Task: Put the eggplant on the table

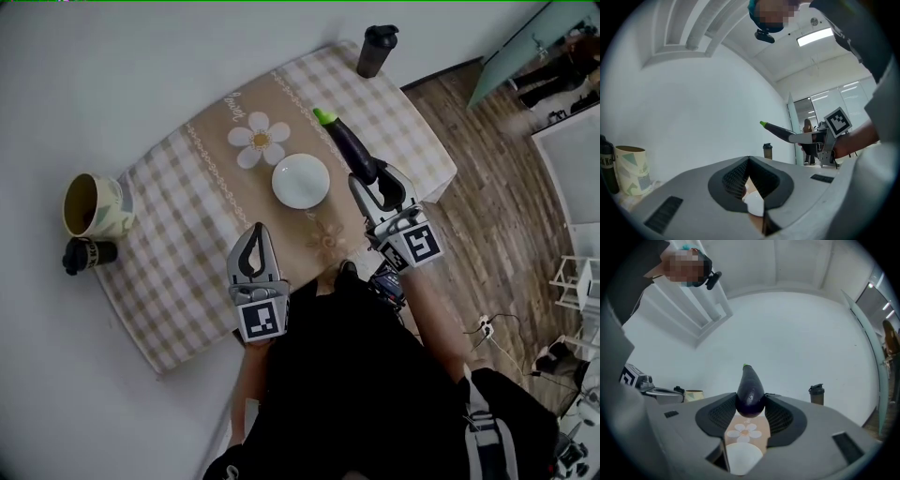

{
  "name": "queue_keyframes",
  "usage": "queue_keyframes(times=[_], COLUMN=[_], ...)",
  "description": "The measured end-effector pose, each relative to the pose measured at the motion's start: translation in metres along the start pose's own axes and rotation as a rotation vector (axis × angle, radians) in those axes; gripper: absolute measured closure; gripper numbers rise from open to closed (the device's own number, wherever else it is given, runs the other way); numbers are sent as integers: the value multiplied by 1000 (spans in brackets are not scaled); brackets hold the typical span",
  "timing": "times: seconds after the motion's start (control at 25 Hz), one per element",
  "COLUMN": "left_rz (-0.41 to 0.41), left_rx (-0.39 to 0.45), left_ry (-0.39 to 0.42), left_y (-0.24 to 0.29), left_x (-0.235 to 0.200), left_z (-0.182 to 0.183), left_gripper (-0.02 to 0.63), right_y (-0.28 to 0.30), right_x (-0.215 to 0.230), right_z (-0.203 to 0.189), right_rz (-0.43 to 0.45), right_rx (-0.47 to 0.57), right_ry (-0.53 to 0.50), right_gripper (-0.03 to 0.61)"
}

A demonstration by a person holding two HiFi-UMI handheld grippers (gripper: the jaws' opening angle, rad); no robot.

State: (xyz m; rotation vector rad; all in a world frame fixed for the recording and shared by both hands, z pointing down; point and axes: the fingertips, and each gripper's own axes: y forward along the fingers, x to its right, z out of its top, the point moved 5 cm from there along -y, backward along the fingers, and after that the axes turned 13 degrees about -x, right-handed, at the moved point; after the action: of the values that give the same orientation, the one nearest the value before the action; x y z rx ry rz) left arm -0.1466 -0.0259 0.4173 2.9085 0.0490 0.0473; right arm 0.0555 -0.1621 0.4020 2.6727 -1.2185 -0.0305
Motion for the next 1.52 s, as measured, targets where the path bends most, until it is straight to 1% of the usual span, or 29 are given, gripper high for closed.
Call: queue_keyframes(times=[0.16, 0.32, 0.6, 0.8, 1.04, 1.36, 1.52], left_rz=[-19, -60, -91, -92, -98, -93, -89], left_rx=[6, 1, -3, -9, -9, -18, -18], left_ry=[8, 10, 18, 21, 14, 5, 10], left_y=[6, 8, 13, 14, 14, 15, 14], left_x=[-5, -5, -7, -12, -18, -23, -24], left_z=[-3, -5, -10, -14, -19, -21, -23], left_gripper=[612, 612, 612, 612, 612, 611, 611], right_y=[13, 21, 47, 62, 73, 90, 96], right_x=[1, -2, -6, -11, -17, -24, -28], right_z=[-9, -22, -47, -66, -92, -135, -153], right_rz=[-8, -25, -16, 0, 0, 15, 29], right_rx=[-30, -70, -155, -219, -295, -445, -497], right_ry=[-7, 3, 8, 0, -5, 12, 22], right_gripper=[379, 379, 379, 379, 379, 379, 379])
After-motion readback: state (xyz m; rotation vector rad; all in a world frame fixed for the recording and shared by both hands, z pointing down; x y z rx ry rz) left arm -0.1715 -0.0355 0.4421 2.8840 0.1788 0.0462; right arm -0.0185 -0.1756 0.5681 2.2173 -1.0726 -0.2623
